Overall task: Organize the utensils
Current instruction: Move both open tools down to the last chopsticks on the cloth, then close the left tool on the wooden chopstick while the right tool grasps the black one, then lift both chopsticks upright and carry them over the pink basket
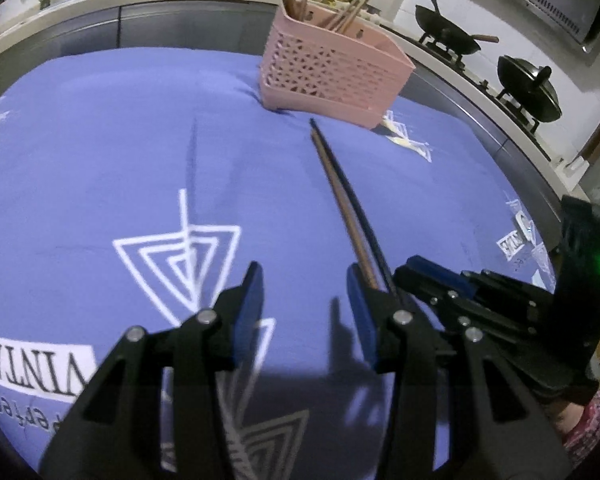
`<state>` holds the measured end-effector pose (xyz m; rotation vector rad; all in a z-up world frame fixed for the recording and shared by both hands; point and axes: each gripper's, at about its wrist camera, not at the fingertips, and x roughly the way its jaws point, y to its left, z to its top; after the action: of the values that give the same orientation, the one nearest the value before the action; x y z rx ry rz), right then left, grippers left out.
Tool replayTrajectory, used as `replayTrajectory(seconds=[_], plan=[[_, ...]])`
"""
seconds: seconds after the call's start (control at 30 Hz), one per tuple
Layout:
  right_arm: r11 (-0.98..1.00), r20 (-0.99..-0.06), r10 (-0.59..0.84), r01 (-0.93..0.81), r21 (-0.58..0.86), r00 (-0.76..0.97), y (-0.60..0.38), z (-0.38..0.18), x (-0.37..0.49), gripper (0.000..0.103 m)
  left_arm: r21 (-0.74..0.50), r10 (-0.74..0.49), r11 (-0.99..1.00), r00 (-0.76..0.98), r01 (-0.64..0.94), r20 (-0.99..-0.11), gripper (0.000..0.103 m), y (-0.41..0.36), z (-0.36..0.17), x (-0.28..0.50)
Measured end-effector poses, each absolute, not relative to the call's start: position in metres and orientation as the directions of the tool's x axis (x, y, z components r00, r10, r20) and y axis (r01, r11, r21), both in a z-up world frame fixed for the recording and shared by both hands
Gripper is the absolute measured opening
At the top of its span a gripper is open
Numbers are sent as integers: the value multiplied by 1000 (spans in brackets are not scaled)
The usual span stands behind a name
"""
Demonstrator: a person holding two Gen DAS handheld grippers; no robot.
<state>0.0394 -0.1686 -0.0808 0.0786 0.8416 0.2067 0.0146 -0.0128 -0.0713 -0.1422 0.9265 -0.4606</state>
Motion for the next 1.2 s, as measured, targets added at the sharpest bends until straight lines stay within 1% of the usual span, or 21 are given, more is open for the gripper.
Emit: replayTrajectory(seconds=[0.13, 0.27, 0.33, 0.4, 0.5, 0.6, 0.8, 0.9, 0.93, 0.97, 1.0, 1.1, 1.2], plan=[[967, -703, 256, -165, 196, 664, -175, -77, 36, 14, -307, -445, 891, 512, 333, -735, 42, -23, -68, 17], [956, -714, 294, -196, 219, 636, -169, -81, 38, 14, -302, -434, 897, 512, 323, -741, 42, -26, -68, 20], [960, -734, 277, -201, 194, 620, -165, -88, 40, 14, -301, -428, 900, 508, 315, -747, 42, -26, -69, 22], [963, -729, 266, -205, 174, 630, -165, -89, 39, 14, -293, -420, 903, 506, 314, -754, 42, -29, -68, 24], [977, -724, 210, -157, 141, 657, -175, -86, 37, 14, -288, -420, 902, 499, 322, -758, 42, -34, -67, 26], [984, -718, 173, -90, 153, 674, -199, -87, 35, 12, -276, -421, 898, 487, 343, -765, 42, -47, -68, 29], [981, -714, 166, -43, 187, 681, -223, -89, 21, 8, -227, -385, 902, 444, 368, -809, 42, -81, -83, 40], [974, -722, 186, -26, 227, 666, -230, -90, 12, 7, -185, -355, 911, 474, 368, -806, 42, -87, -85, 41], [967, -728, 212, -33, 251, 652, -231, -90, 7, 7, -182, -353, 912, 475, 369, -806, 39, -85, -86, 41], [960, -732, 240, -43, 277, 638, -230, -90, 2, 8, -182, -352, 912, 472, 368, -808, 17, -83, -87, 41], [957, -733, 254, -52, 287, 631, -229, -91, -1, 8, -198, -366, 906, 460, 375, -809, 12, -79, -89, 42], [954, -734, 276, -84, 288, 620, -223, -91, -8, 8, -235, -399, 894, 441, 381, -804, 7, -65, -89, 38], [955, -730, 273, -86, 284, 626, -221, -88, -7, 9, -236, -402, 891, 431, 388, -808, 6, -45, -89, 26]])
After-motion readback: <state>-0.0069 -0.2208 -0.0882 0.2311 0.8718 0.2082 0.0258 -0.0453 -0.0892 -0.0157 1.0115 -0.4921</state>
